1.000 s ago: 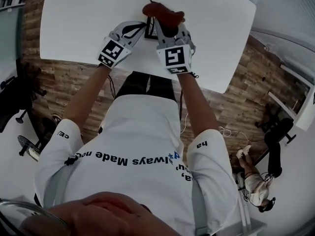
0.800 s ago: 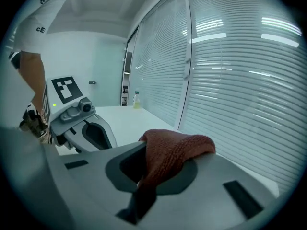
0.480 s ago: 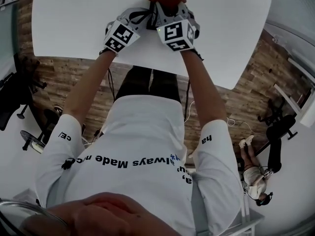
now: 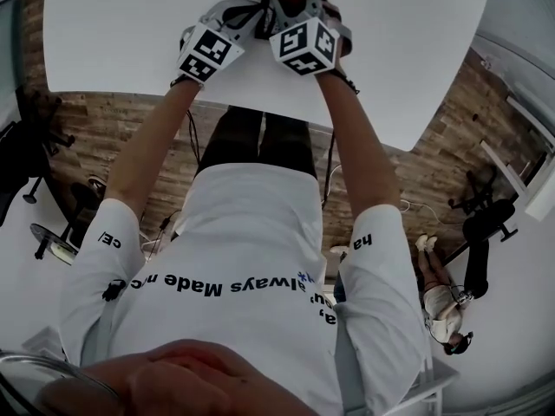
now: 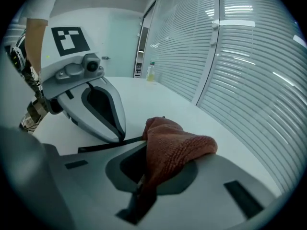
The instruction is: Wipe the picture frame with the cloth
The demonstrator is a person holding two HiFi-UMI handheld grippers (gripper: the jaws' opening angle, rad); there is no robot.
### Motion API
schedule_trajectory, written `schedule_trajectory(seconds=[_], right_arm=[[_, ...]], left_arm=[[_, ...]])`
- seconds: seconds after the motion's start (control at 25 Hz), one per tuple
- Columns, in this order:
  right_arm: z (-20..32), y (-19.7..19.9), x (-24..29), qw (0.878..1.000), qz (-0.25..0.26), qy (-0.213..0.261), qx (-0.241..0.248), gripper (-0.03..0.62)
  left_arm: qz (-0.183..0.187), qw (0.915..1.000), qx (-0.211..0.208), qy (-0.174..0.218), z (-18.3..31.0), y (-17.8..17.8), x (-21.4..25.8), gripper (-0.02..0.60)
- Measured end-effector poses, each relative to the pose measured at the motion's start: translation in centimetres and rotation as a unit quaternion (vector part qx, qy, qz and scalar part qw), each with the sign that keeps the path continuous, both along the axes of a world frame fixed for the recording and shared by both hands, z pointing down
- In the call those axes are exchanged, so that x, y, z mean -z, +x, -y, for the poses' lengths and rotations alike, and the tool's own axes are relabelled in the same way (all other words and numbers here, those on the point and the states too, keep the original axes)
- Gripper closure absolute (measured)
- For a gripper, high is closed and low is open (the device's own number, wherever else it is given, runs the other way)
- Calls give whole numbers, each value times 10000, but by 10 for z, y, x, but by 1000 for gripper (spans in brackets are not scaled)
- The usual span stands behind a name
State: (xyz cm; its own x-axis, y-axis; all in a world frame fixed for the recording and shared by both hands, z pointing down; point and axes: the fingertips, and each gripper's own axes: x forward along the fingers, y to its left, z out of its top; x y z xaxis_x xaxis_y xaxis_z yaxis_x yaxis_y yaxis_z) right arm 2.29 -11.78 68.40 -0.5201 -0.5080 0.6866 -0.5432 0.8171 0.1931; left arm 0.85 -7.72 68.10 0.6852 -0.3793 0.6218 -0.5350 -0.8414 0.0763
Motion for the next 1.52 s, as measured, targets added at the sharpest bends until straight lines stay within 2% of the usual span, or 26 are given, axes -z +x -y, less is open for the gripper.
schedule_trajectory(seconds=[0.16, 0.28, 0.56, 0.88, 1.0, 1.28, 1.52], right_arm=[[-17, -2, 3, 9999, -53, -42, 87, 565], [-34, -5, 6, 9999, 8, -81, 99, 565], [-75, -13, 9, 9995, 138, -236, 136, 565], [-122, -9, 3, 9990, 104, -302, 324, 565], [-107, -2, 7, 9996, 19, -146, 251, 565], [-23, 24, 26, 9989, 8, 405, -228, 565], [20, 32, 13, 9989, 65, 220, -413, 565]], left_arm=[[28, 10000, 31, 46, -1, 0, 0, 580], [73, 9997, 33, 243, -2, -2, 5, 580], [-130, 9980, 420, 446, -9, -30, 23, 580], [-107, 9977, 551, 380, -18, -44, 20, 580], [-143, 9979, 483, 406, -15, -36, 24, 580], [-190, 9988, 166, 414, -9, -7, 24, 580], [32, 9999, -148, 69, -8, 8, 2, 580]])
